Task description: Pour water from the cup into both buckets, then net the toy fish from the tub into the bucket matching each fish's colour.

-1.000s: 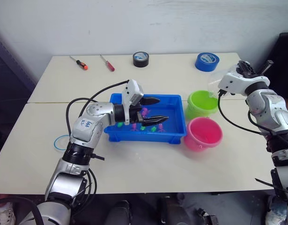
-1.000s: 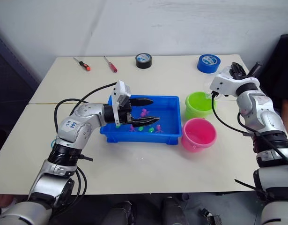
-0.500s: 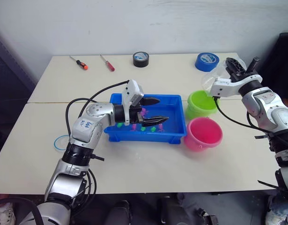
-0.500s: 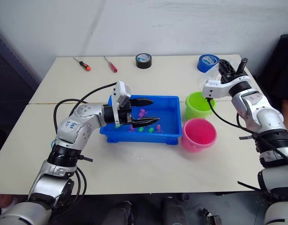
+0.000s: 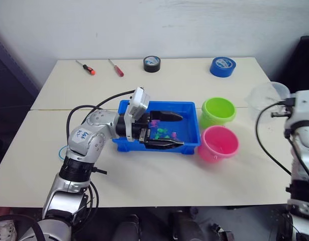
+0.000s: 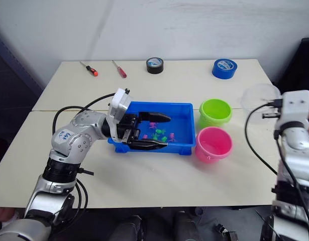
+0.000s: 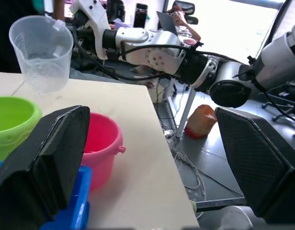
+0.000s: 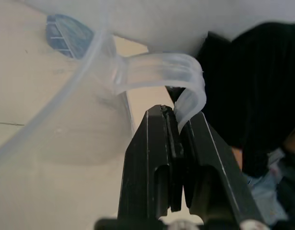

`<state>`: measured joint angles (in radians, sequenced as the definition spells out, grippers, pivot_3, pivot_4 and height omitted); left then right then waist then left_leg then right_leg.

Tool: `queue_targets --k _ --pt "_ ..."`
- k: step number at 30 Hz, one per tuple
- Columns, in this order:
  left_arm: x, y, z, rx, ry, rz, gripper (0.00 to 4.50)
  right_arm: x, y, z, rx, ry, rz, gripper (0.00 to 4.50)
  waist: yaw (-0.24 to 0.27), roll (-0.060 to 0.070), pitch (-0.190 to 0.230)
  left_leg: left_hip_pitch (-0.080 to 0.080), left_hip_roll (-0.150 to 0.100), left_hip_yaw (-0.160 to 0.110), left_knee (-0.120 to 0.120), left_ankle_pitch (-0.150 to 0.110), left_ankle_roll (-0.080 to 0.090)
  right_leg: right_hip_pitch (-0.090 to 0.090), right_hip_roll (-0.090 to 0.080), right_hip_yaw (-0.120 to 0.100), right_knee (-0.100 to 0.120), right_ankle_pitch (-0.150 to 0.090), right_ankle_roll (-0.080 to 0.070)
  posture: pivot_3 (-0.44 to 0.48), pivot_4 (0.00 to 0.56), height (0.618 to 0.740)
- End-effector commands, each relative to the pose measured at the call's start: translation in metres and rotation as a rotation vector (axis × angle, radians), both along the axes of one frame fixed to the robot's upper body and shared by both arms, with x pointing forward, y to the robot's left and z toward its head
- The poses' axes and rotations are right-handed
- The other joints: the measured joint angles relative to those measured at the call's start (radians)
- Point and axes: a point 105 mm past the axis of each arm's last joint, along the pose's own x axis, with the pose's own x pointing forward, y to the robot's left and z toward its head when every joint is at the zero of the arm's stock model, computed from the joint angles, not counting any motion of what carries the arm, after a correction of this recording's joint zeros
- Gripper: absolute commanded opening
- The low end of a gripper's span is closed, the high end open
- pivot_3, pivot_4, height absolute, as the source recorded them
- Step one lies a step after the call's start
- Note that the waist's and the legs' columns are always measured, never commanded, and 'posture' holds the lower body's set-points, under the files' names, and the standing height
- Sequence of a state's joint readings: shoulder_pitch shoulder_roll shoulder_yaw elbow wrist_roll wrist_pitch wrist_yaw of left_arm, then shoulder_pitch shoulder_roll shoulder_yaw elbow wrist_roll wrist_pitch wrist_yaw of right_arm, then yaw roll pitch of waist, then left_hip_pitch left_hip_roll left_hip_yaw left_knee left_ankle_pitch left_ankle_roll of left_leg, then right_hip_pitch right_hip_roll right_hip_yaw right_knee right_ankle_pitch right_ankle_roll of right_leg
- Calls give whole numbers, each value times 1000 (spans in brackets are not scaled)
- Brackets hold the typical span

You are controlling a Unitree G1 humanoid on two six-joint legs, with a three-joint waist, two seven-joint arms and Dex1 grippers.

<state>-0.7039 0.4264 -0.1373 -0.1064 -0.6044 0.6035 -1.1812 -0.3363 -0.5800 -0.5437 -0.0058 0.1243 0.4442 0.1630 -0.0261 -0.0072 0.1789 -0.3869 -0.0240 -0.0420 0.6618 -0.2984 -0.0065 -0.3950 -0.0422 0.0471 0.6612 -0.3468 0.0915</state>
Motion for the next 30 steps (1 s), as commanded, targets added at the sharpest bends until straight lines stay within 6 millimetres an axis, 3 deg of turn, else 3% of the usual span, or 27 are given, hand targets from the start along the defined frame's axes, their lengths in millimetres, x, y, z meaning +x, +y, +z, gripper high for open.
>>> queue_targets --k 1,3,12,23,26,30 --pt "-13 1 0 18 -35 -85 4500 -35 -8 -15 223 -43 -16 63 1 0 0 0 0 0 -1 0 0 0 0 0 0 0 0 0 150 736" --pt "-13 0 0 16 -32 -93 4500 -46 -5 -31 312 -21 -20 63 -1 0 0 0 0 -1 -1 0 1 0 0 0 -1 0 0 0 150 736" --pt "-12 -6 4 -1 -18 -93 4500 -66 0 -82 371 92 -94 63 -1 1 -1 3 0 3 -1 -1 2 0 0 4 1 0 0 0 150 736" --pt "-11 -5 6 -5 21 -76 4500 -78 7 -114 404 164 -131 63 -1 1 -1 3 0 3 -1 -1 2 0 0 4 1 0 0 0 150 736" --pt "-13 -5 8 -5 25 -92 4500 -88 4 -122 391 198 -162 1052 -1 2 -1 3 -1 3 -1 -1 2 0 0 4 0 0 0 0 150 736" --pt "-18 -4 11 -3 32 -127 4500 -110 5 -118 355 214 -177 3032 0 2 -1 3 0 3 -2 -1 2 0 0 4 0 0 0 0 150 736"
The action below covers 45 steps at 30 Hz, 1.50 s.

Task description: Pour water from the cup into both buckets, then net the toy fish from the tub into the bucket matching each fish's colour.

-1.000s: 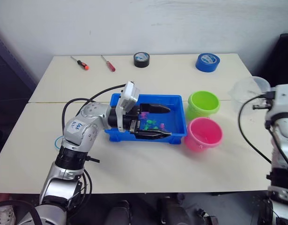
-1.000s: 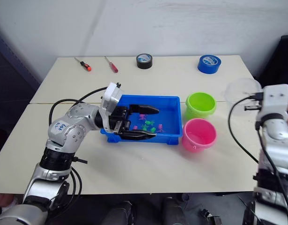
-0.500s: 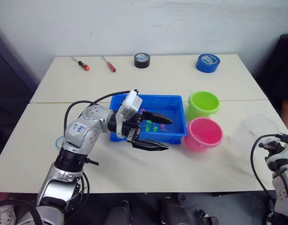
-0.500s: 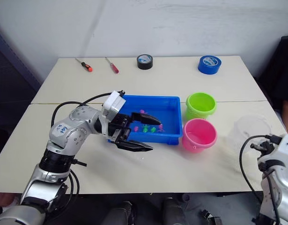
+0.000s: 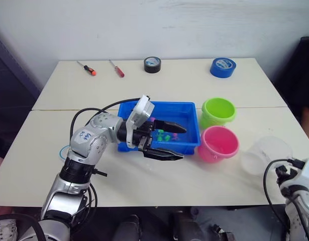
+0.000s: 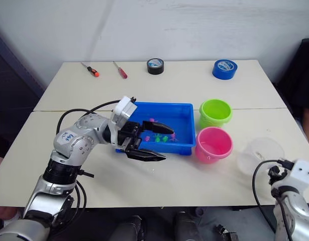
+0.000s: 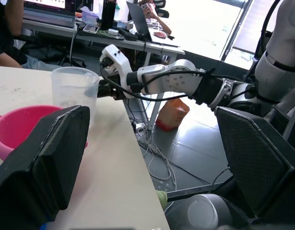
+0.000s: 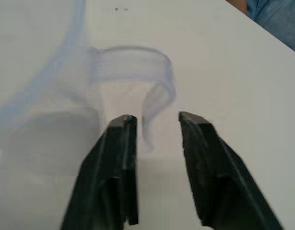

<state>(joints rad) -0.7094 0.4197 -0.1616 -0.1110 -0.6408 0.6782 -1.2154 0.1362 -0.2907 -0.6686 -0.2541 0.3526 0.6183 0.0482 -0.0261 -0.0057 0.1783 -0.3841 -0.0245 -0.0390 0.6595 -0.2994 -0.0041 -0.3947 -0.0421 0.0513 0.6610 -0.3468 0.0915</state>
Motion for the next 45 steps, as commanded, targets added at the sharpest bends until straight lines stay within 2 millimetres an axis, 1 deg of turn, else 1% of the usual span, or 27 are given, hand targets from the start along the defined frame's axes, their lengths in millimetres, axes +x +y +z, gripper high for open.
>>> queue_targets --k 1,3,4,7,9,10,12,13,15,16,17,18,19,21,24,25,26,27,30,32,33,34,37,40,41,43,45 --pt "-9 2 15 -24 -47 -51 4500 -16 1 22 -72 -38 -7 3539 0 0 0 0 0 0 0 0 0 0 0 0 0 0 0 0 150 736" --pt "-9 3 14 -21 -45 -55 4500 -25 4 28 -85 -37 -2 4425 0 0 0 0 0 0 0 0 0 0 0 0 0 0 0 0 150 736" --pt "-9 4 14 -20 -44 -56 4500 -28 6 30 -87 -36 -1 4473 -2 0 0 0 0 0 0 0 0 0 0 0 0 0 0 0 150 736" --pt "-6 4 13 -16 29 -39 4500 -44 9 49 -179 -15 34 4473 -1 1 0 0 0 0 -1 0 0 0 0 0 0 0 0 0 150 736" --pt "-3 3 13 -43 13 -4 4500 -48 13 77 -218 -73 92 4473 0 1 0 1 0 0 -2 0 0 0 0 0 -1 0 0 0 150 736" --pt "-2 3 12 -51 1 8 4500 -48 16 85 -231 -90 120 4473 1 0 0 1 0 0 -2 0 0 0 0 0 -1 0 0 0 150 736" --pt "0 8 7 -44 -19 49 4500 -37 37 114 -250 -178 297 4473 -5 0 0 1 0 0 -2 0 0 1 0 0 -2 0 0 0 150 736" --pt "1 10 5 -40 -19 60 4500 -34 45 122 -246 -208 357 4473 -9 -1 0 2 0 0 -2 0 0 2 0 1 -2 0 1 0 150 736" --pt "10 21 -1 -27 -19 146 4500 -19 74 146 -255 -261 582 4473 -12 -3 2 8 0 3 -6 0 0 5 0 4 -2 0 1 0 150 736" --pt "16 29 -4 -14 -20 212 4500 -12 94 157 -253 -285 724 4473 -11 -3 2 11 0 5 -8 0 0 6 1 5 -3 0 1 0 150 736" --pt "19 37 -7 -3 -16 256 4500 -8 110 164 -246 -295 835 4473 -13 -4 2 13 1 6 -10 0 0 7 1 6 -3 0 1 0 150 736" --pt "21 48 -11 13 -1 310 4500 -2 131 171 -237 -313 973 4473 -18 -4 3 14 1 6 -10 0 0 8 2 6 -4 0 1 0 150 736" --pt "20 58 -16 29 10 350 4500 2 145 175 -231 -320 1066 4473 -20 -5 3 15 2 7 -12 0 0 8 2 7 -4 0 1 0 150 736" --pt "18 78 -25 65 11 435 4500 9 167 181 -220 -342 1203 4473 -16 -8 5 15 3 5 -12 0 0 8 3 6 -4 0 0 0 150 736" --pt "15 113 -36 110 38 587 4500 17 192 187 -182 -368 1367 4473 -3 -10 6 11 4 4 -12 0 -1 5 2 5 -6 -1 -1 0 150 736" --pt "13 134 -41 124 56 682 4500 20 204 188 -190 -367 1449 4473 -3 -10 6 9 4 4 -11 0 -1 3 1 5 -7 -1 -1 0 150 736" --pt "9 151 -46 140 67 754 4500 23 212 188 -190 -364 1508 4473 -5 -11 6 8 3 5 -11 -1 0 3 0 5 -7 -1 -1 0 150 736" --pt "6 161 -49 152 74 799 4500 25 217 188 -192 -360 1544 4473 -4 -12 7 8 3 6 -11 -1 1 3 -1 5 -8 -1 -1 0 150 736" --pt "-14 200 -68 253 89 941 4500 29 233 189 -180 -379 1668 4473 0 -13 8 8 3 5 -12 -2 2 2 -2 4 -10 -1 -1 0 150 736" --pt "-30 232 -78 304 115 1067 4500 29 242 187 -174 -377 1759 4473 2 -14 8 7 3 5 -13 -3 3 3 -3 3 -12 -1 -1 0 150 736" --pt "-38 242 -81 323 123 1104 4500 30 246 185 -179 -375 1786 4473 1 -14 8 7 3 5 -14 -3 3 3 -3 3 -14 -1 -1 0 150 736" --pt "-46 249 -84 343 133 1126 4500 31 248 184 -187 -372 1805 4473 3 -14 8 7 3 5 -14 -4 4 3 -4 3 -15 -1 -2 0 150 736" --pt "-81 268 -101 452 169 1199 4500 40 255 179 -240 -387 1820 4473 -1 -15 8 6 3 5 -14 -6 4 4 -5 2 -18 -1 -2 0 150 736" --pt "-99 277 -109 524 179 1222 4500 43 258 177 -238 -395 1830 4473 1 -14 8 6 3 6 -15 -7 5 4 -5 2 -20 -1 -2 0 150 736" --pt "-101 282 -110 539 185 1233 4500 42 260 176 -224 -393 1841 4473 3 -14 8 6 3 6 -15 -7 5 4 -5 2 -19 -2 -3 0 150 736" --pt "-93 293 -109 565 174 1246 4500 40 263 173 -206 -380 1867 4473 10 -14 8 6 3 5 -16 -7 5 4 -5 1 -19 -2 -4 0 150 736" --pt "-73 297 -104 577 149 1222 4500 38 265 171 -222 -373 1880 4473 18 -14 8 6 3 3 -16 -7 3 3 -5 -1 -18 -3 -6 0 150 736"
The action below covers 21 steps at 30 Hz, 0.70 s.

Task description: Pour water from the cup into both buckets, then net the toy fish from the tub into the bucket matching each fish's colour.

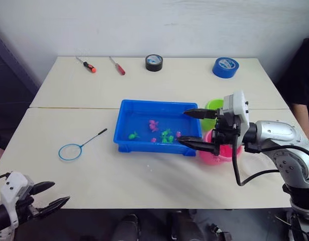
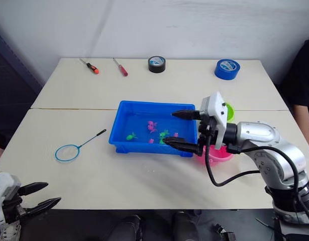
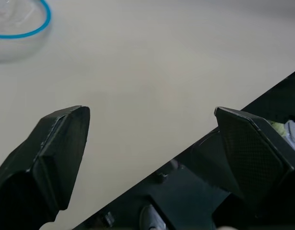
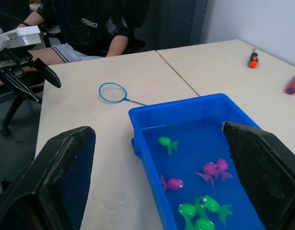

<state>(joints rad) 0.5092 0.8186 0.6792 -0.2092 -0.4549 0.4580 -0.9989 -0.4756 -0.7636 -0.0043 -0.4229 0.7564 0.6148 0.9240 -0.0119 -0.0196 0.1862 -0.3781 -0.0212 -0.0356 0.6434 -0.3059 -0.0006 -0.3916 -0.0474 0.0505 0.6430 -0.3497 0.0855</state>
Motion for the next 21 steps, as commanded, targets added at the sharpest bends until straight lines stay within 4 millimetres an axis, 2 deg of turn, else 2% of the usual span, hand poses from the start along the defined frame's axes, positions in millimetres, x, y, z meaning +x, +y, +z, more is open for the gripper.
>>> queue_targets --k 1,2,7,11,14,21 --pt "27 8 14 60 -37 -41 4500 -6 5 7 -5 -46 32 4473 9 0 0 0 0 0 0 0 -1 0 0 -1 1 0 0 0 150 736" --pt "43 8 17 77 -30 -68 4500 -7 5 6 -7 -49 25 4473 11 0 0 0 0 -1 0 0 -1 0 0 -1 1 0 -1 0 150 736" --pt "89 12 23 172 16 -116 4500 -13 5 1 -33 -50 9 4473 1 0 0 -2 -1 -1 -2 0 -1 -2 -3 -5 -1 1 -1 0 150 736" --pt "139 2 26 280 72 -174 4500 -27 5 -10 -73 -37 23 4473 2 -2 -1 -10 -2 -3 -5 0 -2 -12 -2 -8 2 1 0 0 150 736" --pt "160 -6 23 309 106 -226 4500 -29 4 -14 -93 -46 5 4473 0 -2 -1 -27 -1 -2 7 5 -10 -27 -1 -13 15 1 0 0 150 736" --pt "192 -8 10 425 160 -214 4500 -36 4 -19 -104 -22 -25 4473 -3 -2 -1 -27 -1 -2 16 2 -4 -26 -1 -15 17 1 1 0 150 736"
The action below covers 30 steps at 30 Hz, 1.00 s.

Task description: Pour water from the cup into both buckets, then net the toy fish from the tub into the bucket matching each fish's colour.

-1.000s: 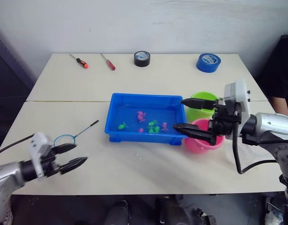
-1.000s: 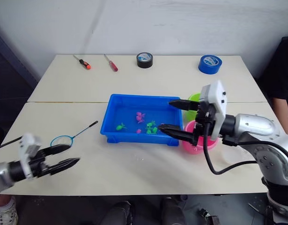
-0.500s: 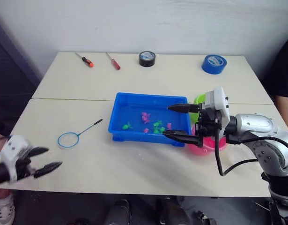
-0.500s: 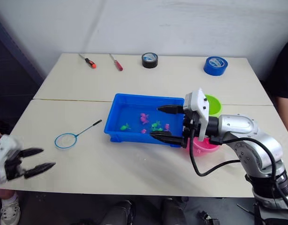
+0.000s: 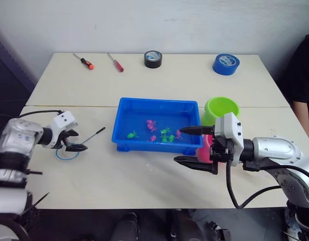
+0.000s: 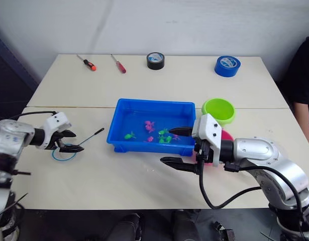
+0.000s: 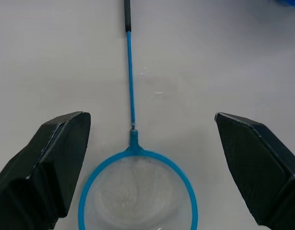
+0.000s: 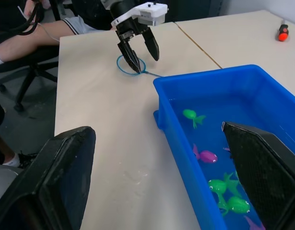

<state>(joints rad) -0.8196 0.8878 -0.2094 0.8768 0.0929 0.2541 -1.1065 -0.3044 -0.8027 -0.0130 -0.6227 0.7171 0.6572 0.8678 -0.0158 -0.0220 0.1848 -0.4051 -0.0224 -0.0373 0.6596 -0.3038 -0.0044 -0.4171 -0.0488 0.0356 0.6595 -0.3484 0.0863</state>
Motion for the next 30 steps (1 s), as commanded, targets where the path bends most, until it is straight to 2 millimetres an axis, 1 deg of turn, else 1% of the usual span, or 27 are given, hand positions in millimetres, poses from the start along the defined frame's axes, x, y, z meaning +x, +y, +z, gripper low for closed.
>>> queue_targets --k 1,5,10,13,14,17,19,21,25,27,28,29,30 --pt "8 9 -3 81 -11 18 4500 -7 0 8 -3 -48 -10 4473 1 0 0 0 0 0 1 0 0 0 0 0 0 0 0 0 150 736" --pt "16 3 -12 92 -14 27 4500 -7 -1 9 6 -63 -53 4473 5 0 0 0 0 -1 4 0 0 1 0 0 2 0 1 0 150 736" --pt "22 -11 -19 77 -15 1 4500 -10 -4 7 -1 -57 -90 4473 20 0 0 1 0 -2 5 0 0 2 0 -1 3 1 1 0 150 736" --pt "25 -15 -21 68 -20 4 3691 -13 -5 7 -4 -45 -90 4500 31 0 0 1 -1 -3 6 1 0 4 -1 -2 3 1 1 0 150 736" --pt "25 -16 -22 68 -22 4 3306 -14 -6 7 -3 -43 -91 4500 35 0 0 2 -1 -3 6 1 1 4 -1 -2 3 1 1 0 150 736" --pt "26 -17 -22 64 -27 7 1935 -15 -6 7 -5 -41 -91 4500 40 0 0 3 -1 -4 7 2 1 6 -1 -2 3 1 2 0 150 736" --pt "26 -17 -20 52 -32 7 897 -16 -7 7 -11 -40 -90 4500 39 0 0 3 -1 -4 7 2 1 6 -1 -2 4 2 2 0 150 736" --pt "26 -15 -16 34 -43 14 46 -17 -8 7 -19 -40 -88 4500 37 0 0 4 -1 -4 7 2 1 6 -1 -2 4 2 2 0 150 736" --pt "22 -4 -9 13 -62 29 17 -19 -8 7 -27 -36 -79 4500 34 0 0 3 -1 -4 7 2 1 5 -1 -2 5 2 2 0 150 736" --pt "20 2 0 -18 -87 43 17 -19 -9 10 -36 -36 -70 4500 28 0 0 3 -1 -4 7 2 1 5 -1 -2 5 2 2 0 150 736" --pt "21 3 8 -41 -111 37 17 -18 -10 12 -45 -39 -62 4500 25 0 0 2 -1 -4 7 2 1 4 -1 -2 5 2 2 0 150 736" --pt "21 0 23 -79 -150 -6 17 -18 -12 14 -57 -42 -52 4500 23 0 0 2 -1 -4 7 2 1 4 -1 -3 5 2 2 0 150 736" --pt "21 -3 33 -103 -176 -41 17 -17 -13 15 -66 -44 -46 4500 20 0 0 2 -1 -4 7 2 1 4 -1 -3 4 2 2 0 150 736"
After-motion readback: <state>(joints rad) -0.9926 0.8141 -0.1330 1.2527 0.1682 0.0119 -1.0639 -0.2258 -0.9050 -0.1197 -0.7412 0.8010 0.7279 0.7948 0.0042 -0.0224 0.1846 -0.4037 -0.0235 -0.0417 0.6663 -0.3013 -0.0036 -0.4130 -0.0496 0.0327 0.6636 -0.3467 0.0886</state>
